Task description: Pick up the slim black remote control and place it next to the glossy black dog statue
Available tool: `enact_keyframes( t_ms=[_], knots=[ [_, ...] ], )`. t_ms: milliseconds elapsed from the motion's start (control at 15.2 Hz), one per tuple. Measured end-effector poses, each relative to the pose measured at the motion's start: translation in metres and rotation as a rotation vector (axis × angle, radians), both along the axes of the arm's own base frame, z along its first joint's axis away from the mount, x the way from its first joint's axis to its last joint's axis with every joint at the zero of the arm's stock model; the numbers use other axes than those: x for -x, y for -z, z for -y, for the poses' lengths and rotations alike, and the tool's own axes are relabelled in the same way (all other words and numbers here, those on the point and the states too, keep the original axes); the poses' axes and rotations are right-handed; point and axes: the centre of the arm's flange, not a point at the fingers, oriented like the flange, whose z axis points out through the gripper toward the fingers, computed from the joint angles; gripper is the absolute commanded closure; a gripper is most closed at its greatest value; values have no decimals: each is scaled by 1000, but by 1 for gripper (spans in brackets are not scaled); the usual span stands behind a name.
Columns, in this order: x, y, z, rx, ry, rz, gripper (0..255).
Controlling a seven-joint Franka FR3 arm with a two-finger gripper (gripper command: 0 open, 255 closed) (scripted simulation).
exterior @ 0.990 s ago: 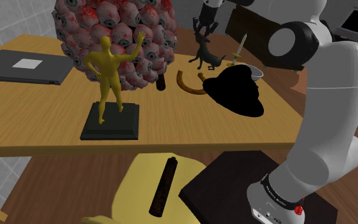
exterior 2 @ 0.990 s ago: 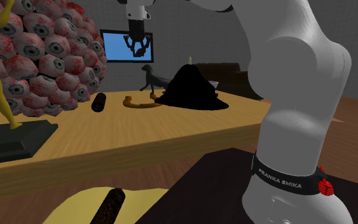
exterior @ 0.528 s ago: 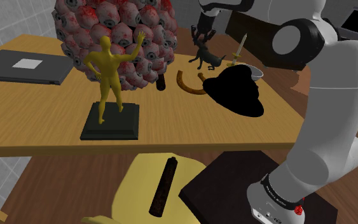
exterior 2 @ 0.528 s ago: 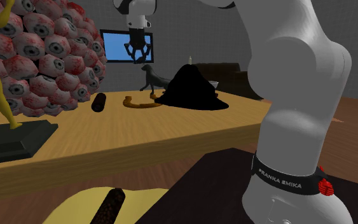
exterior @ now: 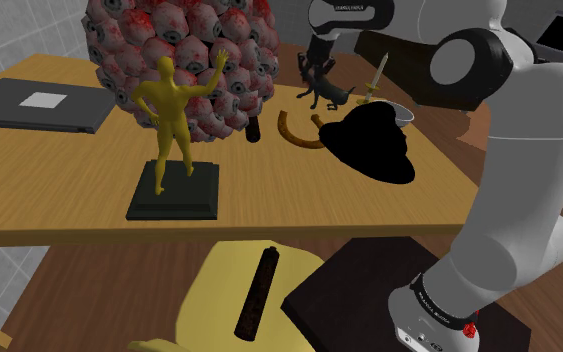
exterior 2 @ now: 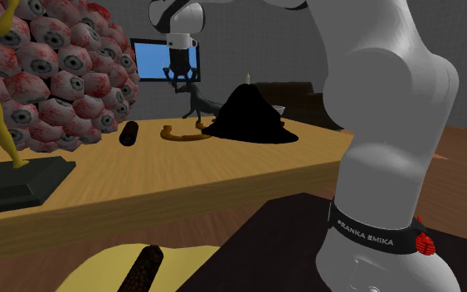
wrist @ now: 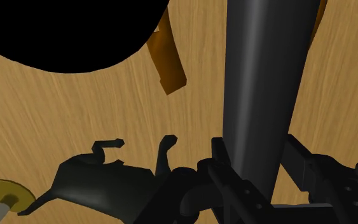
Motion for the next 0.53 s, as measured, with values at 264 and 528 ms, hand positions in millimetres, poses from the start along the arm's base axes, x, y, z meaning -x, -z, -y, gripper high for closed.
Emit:
enact_keyframes(
  t_ms=[264,528],
  knots=[
    [0,22,0,0,0,0,255],
    [1,42,1,0,0,0,255]
  ],
)
